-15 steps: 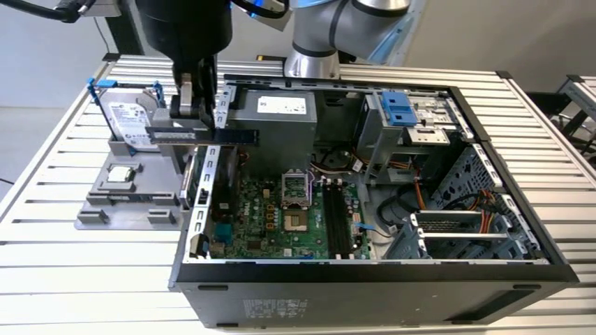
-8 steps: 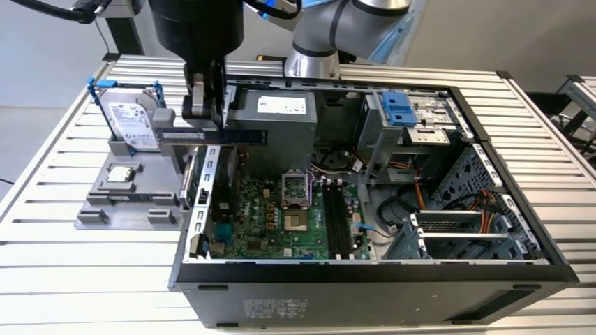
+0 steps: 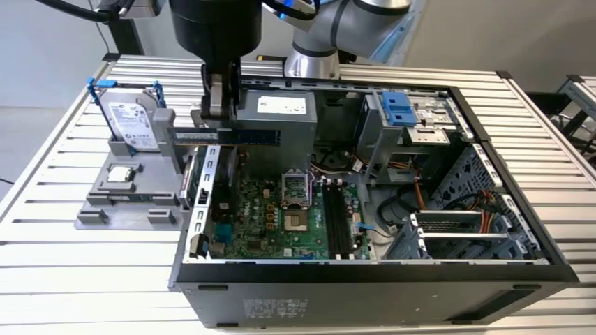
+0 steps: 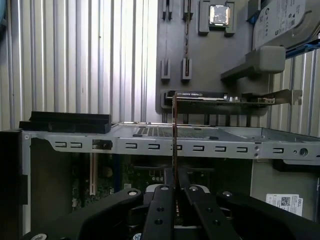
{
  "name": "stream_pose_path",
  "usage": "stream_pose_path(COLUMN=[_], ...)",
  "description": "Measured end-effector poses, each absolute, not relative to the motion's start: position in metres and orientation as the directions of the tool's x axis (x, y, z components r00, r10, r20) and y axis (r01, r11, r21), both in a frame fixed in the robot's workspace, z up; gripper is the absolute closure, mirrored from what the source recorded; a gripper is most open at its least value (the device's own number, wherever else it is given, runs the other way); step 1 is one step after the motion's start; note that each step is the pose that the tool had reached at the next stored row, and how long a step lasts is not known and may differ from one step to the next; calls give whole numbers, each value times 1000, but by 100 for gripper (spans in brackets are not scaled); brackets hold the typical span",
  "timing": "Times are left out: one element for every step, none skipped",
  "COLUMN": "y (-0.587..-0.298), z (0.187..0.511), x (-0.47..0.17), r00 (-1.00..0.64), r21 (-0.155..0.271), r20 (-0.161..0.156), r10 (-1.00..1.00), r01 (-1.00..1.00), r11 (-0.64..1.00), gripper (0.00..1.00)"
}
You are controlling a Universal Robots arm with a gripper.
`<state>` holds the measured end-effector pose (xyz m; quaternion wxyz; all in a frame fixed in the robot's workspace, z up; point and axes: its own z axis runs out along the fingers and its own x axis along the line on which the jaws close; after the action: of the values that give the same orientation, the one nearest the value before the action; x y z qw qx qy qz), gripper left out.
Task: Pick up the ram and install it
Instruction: 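Pick up the ram and move it above insertion slot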
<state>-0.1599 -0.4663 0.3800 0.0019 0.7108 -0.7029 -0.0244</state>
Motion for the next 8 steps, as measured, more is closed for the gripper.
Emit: stream_pose_path(y=[-466, -466, -466, -466, -466, -466, -466, -466], z=[380, 380, 380, 380, 380, 380, 380, 380], x=[-159, -157, -156, -155, -154, -152, -151, -150], r00=[11, 11, 11, 11, 11, 11, 11, 11], r21=[36, 35, 34, 32, 30, 29, 27, 25], r20=[-32, -32, -32, -32, -32, -32, -32, -32], r10=[-999, -999, -999, -999, -999, -999, -999, -999], r01=[-999, -999, -999, -999, -999, -1000, -1000, -1000], r11=[-12, -12, -12, -12, -12, -12, -12, -12], gripper=[100, 100, 100, 100, 100, 100, 100, 100])
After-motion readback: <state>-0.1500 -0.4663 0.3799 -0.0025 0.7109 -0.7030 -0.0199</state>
